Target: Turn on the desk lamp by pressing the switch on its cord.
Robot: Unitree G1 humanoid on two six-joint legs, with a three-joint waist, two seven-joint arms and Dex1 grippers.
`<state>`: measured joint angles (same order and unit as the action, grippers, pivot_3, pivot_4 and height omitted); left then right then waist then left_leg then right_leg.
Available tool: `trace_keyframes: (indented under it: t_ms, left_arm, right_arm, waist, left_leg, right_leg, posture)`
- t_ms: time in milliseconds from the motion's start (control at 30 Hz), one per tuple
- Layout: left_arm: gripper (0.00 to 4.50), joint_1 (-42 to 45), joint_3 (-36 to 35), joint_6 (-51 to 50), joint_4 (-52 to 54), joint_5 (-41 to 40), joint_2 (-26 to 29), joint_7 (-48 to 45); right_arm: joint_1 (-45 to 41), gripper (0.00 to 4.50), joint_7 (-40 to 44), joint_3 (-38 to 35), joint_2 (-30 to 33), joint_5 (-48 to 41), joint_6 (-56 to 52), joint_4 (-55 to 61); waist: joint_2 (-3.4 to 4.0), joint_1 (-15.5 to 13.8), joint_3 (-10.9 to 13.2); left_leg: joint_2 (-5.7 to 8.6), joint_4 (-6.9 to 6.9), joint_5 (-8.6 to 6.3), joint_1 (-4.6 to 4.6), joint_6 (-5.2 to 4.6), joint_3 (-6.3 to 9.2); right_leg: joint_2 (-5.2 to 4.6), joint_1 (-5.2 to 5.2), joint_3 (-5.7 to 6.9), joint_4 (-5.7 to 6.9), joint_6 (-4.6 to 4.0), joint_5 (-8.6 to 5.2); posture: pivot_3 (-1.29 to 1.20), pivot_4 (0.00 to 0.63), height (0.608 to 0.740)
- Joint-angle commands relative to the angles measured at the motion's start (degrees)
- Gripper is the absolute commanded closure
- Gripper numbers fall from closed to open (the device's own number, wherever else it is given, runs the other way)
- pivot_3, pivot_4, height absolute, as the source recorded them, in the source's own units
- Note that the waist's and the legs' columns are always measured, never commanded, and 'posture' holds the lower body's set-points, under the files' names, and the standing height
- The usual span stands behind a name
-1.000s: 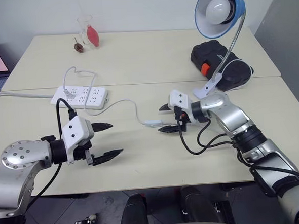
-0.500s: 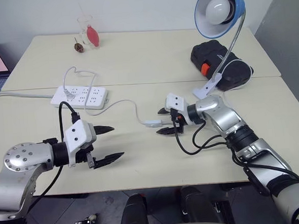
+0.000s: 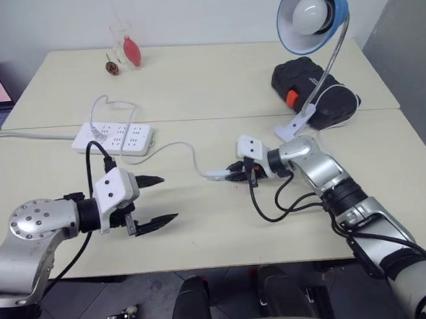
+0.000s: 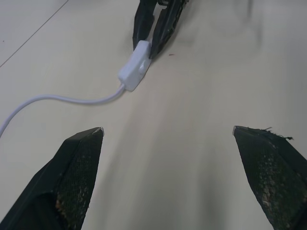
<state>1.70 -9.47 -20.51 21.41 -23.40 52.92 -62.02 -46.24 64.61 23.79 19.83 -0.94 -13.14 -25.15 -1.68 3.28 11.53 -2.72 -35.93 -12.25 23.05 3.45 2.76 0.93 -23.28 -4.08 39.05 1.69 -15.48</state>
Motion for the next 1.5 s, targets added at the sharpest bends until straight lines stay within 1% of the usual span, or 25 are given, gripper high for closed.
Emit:
trace_keyframes:
  t_ms: [33,200,367,567,700,867,1100,1500]
  left_arm:
    - [0.00,0.9,-0.3,1.2,0.1,-0.2,-0.3,0.1]
    - [0.00,2.8,-0.2,0.4,0.4,-1.2,-1.4,1.0]
    - [0.00,6.7,0.5,-3.0,1.2,-4.3,-3.1,1.9]
    - [0.00,12.3,6.7,-3.9,-0.4,-2.5,-3.1,-0.3]
    - [0.00,16.3,10.4,-3.6,-3.2,-2.0,-4.8,-1.3]
    - [0.00,19.8,12.5,-2.2,-8.4,-1.0,-7.1,-2.5]
    - [0.00,21.7,14.5,-0.6,-10.8,0.4,-7.8,-4.8]
    - [0.00,23.1,16.6,1.4,-12.7,3.1,-10.2,-5.1]
  right_arm:
    - [0.1,4.15,1.7,-0.5,0.9,-0.1,0.5,4.4]
    - [0.8,4.15,4.3,-1.8,2.3,-3.0,-4.1,10.6]
    - [1.1,4.15,7.1,-2.7,4.7,-6.4,-10.9,18.0]
    - [0.9,4.15,7.7,-2.0,6.4,-8.0,-15.4,23.8]
    - [0.4,4.15,7.2,-1.8,6.3,-8.6,-16.9,25.4]
    - [0.3,4.15,7.3,-1.7,6.5,-8.8,-17.9,26.8]
    - [0.3,4.15,7.3,-1.6,6.7,-8.8,-18.6,27.7]
    - [0.6,4.15,7.4,-1.2,6.7,-8.8,-18.6,28.8]
  waist:
    - [0.00,0.0,0.0]
    - [0.00,0.0,0.0]
    - [0.00,-0.1,0.0]
    - [-0.01,0.0,0.0]
    - [0.00,0.0,0.0]
    - [-0.01,0.0,0.0]
    - [-0.01,0.0,0.0]
    - [-0.01,0.0,0.0]
  left_leg:
    - [0.00,0.00,0.00,0.00,0.00,0.00]
    - [0.00,0.00,0.00,0.00,0.00,0.01]
    - [0.00,-0.02,0.00,0.00,0.00,0.02]
    - [0.01,-0.02,0.00,0.01,0.00,0.02]
    - [0.01,-0.02,0.00,0.01,0.00,0.04]
    - [0.02,-0.03,0.00,0.02,0.00,0.04]
    - [0.02,-0.02,0.00,0.05,0.00,0.05]
    - [0.03,-0.03,0.00,0.05,0.00,0.06]
  right_leg:
    - [0.00,0.00,0.00,0.00,0.00,0.00]
    - [0.00,0.00,0.01,0.00,0.00,0.00]
    - [0.00,0.01,0.01,0.01,0.01,0.01]
    - [0.00,0.02,0.01,0.00,0.02,0.01]
    - [0.02,0.01,0.02,0.01,0.02,0.01]
    - [0.02,0.02,0.02,0.01,0.02,0.01]
    - [0.02,0.00,0.02,0.00,0.01,0.00]
    - [0.02,0.00,0.03,0.00,0.02,0.00]
  posture:
    - [0.00,0.150,0.740]
    - [0.00,0.150,0.740]
    - [0.00,0.150,0.740]
    - [0.00,0.150,0.740]
    - [0.00,0.150,0.740]
    - [0.00,0.150,0.740]
    - [0.00,0.150,0.740]
    - [0.00,0.150,0.740]
